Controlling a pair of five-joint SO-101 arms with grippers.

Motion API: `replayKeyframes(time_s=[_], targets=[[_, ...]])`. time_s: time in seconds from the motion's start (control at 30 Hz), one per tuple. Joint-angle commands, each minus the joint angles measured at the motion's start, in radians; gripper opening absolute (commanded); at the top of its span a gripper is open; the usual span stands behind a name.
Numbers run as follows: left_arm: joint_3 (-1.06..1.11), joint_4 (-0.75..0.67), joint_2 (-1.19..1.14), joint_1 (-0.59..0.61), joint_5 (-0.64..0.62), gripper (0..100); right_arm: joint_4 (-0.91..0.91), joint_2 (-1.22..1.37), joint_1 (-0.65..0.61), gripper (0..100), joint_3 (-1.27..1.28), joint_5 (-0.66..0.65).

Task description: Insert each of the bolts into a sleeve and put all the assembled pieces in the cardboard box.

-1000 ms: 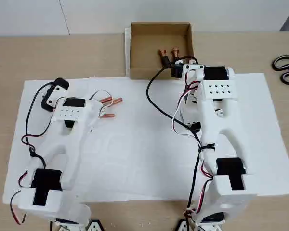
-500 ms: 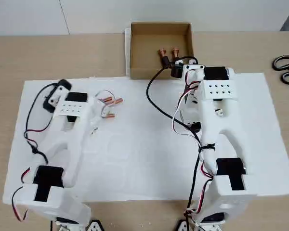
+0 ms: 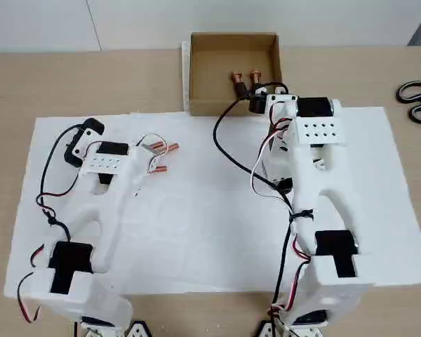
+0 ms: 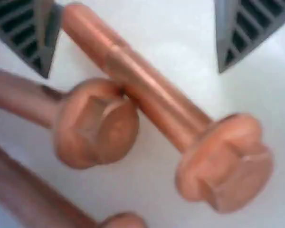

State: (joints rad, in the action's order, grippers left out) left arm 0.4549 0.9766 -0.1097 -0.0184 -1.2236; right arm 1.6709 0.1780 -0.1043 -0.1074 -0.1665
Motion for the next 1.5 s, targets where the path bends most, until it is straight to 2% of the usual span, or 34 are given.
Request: replayKeyframes(time_s=[0.0, 0.23, 0.47, 0.9, 1.23, 1.37, 1.47], targets=[[0.007, -0.017, 0.008, 0.002, -0.003, 22, 0.005, -0.036, 0.004, 0.5, -0.051, 0.011], [0.022, -0.02, 0.008, 0.002, -0.003, 21, 0.005, -0.036, 0.004, 0.5, -0.051, 0.011], [0.022, -0.02, 0.008, 0.002, -0.003, 9, 0.008, -0.036, 0.004, 0.5, -0.051, 0.011], [0.022, 0.002, 0.012, 0.008, 0.0, 8, 0.004, -0.036, 0.01, 0.5, -0.051, 0.009], [0.021, 0.043, 0.017, 0.075, 0.003, 8, 0.002, -0.036, 0.01, 0.5, -0.055, 0.006], [0.016, 0.063, 0.011, 0.072, 0.003, 0, 0.002, -0.036, 0.01, 0.5, -0.055, 0.006], [0.016, 0.083, 0.018, 0.072, 0.003, 1, 0.002, -0.036, 0.01, 0.5, -0.055, 0.006]])
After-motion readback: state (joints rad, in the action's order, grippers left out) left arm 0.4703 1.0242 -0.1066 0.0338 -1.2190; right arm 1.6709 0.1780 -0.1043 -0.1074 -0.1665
